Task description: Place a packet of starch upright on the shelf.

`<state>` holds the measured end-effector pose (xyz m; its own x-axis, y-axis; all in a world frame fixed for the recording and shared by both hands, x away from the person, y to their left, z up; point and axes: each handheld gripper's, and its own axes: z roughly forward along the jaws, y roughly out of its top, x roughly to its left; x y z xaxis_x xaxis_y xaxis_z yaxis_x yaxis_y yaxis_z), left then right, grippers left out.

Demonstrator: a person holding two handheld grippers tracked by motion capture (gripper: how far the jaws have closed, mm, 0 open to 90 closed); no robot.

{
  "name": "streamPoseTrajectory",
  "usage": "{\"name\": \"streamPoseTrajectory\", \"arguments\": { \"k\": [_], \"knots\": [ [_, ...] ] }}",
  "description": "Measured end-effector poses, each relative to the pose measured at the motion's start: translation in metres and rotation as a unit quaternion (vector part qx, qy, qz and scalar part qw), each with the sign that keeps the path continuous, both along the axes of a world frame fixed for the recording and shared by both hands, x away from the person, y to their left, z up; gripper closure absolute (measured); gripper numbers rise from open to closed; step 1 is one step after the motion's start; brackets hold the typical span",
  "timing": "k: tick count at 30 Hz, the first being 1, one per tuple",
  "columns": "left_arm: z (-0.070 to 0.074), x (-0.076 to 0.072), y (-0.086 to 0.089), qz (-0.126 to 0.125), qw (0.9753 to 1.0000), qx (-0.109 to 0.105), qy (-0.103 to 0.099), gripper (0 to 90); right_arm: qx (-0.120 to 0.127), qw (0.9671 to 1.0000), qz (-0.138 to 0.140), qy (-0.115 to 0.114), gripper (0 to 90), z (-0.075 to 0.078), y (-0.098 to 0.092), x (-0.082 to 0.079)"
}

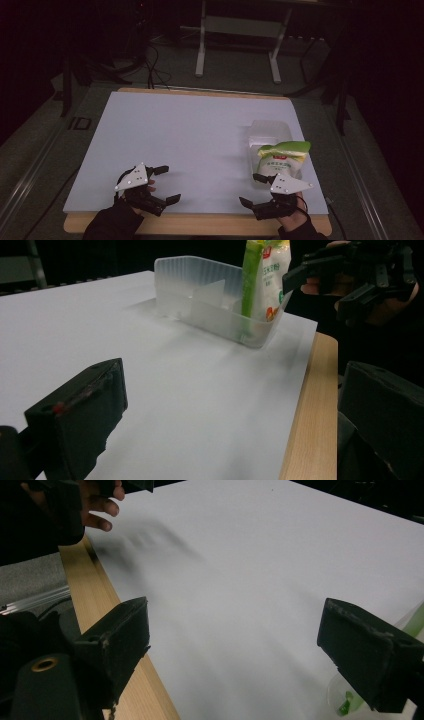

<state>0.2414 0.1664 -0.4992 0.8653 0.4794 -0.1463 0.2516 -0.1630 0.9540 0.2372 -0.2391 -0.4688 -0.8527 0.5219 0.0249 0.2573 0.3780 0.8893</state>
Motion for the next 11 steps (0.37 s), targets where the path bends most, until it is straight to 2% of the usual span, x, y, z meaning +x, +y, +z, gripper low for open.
{"name": "streamPoseTrajectory", "arguments": {
  "k": [11],
  "knots": [
    [-0.0025,-0.0005,-0.0004,0.000,1.0000,0.000,0.000,0.1,0.001,1.0000,0.000,0.003,13.6,-0.0035,-0.0023,0.0031]
  ]
}}
